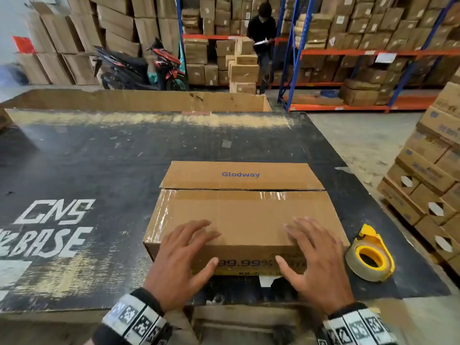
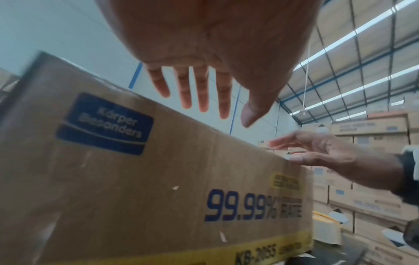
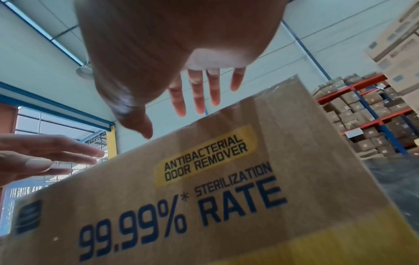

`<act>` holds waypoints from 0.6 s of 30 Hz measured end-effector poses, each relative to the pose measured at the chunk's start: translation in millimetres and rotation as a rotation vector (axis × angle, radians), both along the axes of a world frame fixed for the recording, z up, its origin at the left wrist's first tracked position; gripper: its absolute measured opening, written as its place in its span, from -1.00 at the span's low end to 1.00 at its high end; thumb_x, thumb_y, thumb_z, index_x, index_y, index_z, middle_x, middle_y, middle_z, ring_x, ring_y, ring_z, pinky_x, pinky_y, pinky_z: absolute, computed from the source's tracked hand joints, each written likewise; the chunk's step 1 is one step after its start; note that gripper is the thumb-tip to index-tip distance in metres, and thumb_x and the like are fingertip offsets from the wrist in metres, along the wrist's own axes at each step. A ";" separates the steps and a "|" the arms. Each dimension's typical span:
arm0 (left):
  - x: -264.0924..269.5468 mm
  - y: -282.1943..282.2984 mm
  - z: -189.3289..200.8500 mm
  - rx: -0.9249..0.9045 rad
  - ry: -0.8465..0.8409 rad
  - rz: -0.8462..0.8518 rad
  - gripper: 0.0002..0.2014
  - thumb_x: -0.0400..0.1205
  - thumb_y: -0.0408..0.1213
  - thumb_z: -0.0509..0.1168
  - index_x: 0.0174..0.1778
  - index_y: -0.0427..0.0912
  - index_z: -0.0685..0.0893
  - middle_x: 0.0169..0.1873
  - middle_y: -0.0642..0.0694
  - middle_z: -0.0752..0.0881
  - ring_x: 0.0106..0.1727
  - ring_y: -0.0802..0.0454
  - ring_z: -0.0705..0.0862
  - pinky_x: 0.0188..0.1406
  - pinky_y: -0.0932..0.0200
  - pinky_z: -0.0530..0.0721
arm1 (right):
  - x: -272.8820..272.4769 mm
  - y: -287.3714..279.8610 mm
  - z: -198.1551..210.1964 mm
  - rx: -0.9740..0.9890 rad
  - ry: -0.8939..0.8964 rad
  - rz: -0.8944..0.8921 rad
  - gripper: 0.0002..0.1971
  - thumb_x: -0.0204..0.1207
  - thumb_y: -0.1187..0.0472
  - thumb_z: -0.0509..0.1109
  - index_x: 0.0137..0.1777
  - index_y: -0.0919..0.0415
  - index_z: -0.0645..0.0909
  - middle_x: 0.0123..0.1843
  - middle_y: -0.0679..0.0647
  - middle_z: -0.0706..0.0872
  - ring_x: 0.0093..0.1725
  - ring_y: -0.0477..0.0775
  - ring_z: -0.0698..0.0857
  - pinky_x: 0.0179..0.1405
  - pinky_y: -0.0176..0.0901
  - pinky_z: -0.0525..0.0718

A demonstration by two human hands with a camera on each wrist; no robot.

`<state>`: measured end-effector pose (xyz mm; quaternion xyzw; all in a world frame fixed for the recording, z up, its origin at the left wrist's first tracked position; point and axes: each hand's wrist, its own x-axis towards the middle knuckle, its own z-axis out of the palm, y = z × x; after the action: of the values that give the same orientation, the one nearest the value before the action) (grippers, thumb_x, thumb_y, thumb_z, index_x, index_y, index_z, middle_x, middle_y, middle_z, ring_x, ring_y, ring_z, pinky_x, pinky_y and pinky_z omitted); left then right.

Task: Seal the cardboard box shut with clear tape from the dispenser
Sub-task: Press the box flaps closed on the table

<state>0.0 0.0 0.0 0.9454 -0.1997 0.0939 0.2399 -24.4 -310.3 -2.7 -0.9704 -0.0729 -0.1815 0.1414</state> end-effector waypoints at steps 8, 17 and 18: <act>22.2 -6.0 -13.3 0.259 0.051 0.019 -0.26 0.60 0.50 0.00 0.71 0.35 0.17 0.72 0.15 0.31 0.76 0.07 0.19 0.73 -0.18 0.15 | 24.4 6.8 -9.0 -0.122 0.155 0.012 -0.21 0.40 -0.44 0.29 0.60 -0.10 0.47 0.62 -0.07 0.48 0.66 0.07 0.36 0.60 0.25 0.28; 61.7 -39.1 17.5 0.131 0.068 0.089 -0.38 0.60 0.36 0.10 0.54 0.18 0.46 0.58 0.08 0.43 0.54 0.07 0.43 0.57 -0.14 0.44 | 37.0 5.0 -11.5 -0.053 0.082 -0.076 -0.45 0.60 -0.32 0.13 0.48 -0.12 0.56 0.52 -0.10 0.56 0.59 0.02 0.42 0.51 0.20 0.33; 72.2 -47.8 19.0 0.155 0.067 0.077 -0.33 0.60 0.34 0.13 0.62 0.15 0.38 0.66 0.05 0.33 0.64 0.02 0.35 0.65 -0.16 0.35 | 37.4 5.8 -11.6 -0.055 0.085 -0.085 -0.46 0.59 -0.31 0.15 0.47 -0.12 0.57 0.51 -0.11 0.56 0.58 0.02 0.42 0.50 0.21 0.33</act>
<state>72.2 -47.8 19.0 0.9707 -0.1617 0.0558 0.1690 13.0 -304.5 -14.3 -0.9830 -0.0305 -0.1438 0.1096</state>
